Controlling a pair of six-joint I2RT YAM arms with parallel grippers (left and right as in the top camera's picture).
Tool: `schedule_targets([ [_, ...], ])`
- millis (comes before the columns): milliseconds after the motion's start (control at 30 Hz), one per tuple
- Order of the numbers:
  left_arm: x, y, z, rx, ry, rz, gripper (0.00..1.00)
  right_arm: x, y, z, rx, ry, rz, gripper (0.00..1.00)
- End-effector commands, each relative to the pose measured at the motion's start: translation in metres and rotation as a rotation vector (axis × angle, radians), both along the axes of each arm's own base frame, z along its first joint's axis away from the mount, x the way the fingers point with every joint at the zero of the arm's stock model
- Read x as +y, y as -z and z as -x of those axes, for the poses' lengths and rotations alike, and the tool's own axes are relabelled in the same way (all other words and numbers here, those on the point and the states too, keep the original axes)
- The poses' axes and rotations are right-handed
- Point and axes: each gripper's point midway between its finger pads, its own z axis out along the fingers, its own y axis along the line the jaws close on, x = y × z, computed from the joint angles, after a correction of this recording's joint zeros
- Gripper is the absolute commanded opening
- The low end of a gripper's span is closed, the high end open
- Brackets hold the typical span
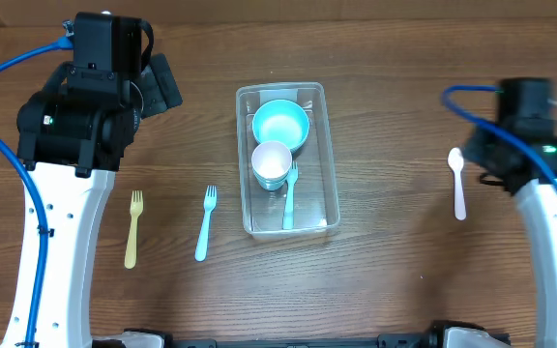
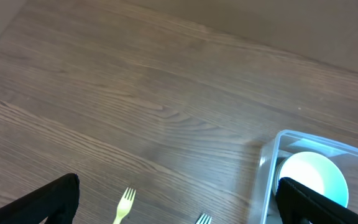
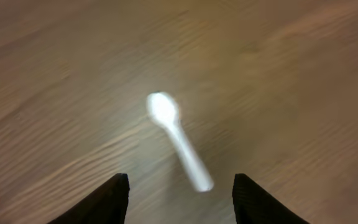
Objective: Pack container
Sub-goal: 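Move the right gripper to the white spoon and grasp it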
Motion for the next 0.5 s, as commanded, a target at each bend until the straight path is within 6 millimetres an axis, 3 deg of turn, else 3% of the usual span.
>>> schedule_targets([
  [0,0.002,-0.002,-0.001,-0.009,-0.014,0.010,1.00,-0.025,0.050,0.008,0.029,0.072,-0.213,0.56],
  [100,0.002,-0.002,-0.001,-0.009,-0.014,0.010,1.00,-0.049,0.104,0.027,0.110,0.187,-0.347,0.56],
  [167,0.002,-0.002,-0.001,-0.009,-0.014,0.010,1.00,-0.043,0.131,0.031,0.167,0.200,-0.447,0.54],
  [267,0.002,-0.002,-0.001,-0.009,-0.014,0.010,1.00,-0.030,0.159,0.037,0.247,0.172,-0.509,0.42],
  [367,0.002,-0.002,-0.001,-0.009,-0.014,0.010,1.00,-0.020,0.170,0.043,0.282,0.167,-0.547,0.27],
  [467,0.002,-0.002,-0.001,-0.009,-0.014,0.010,1.00,-0.015,0.170,0.050,0.311,0.172,-0.571,0.27],
])
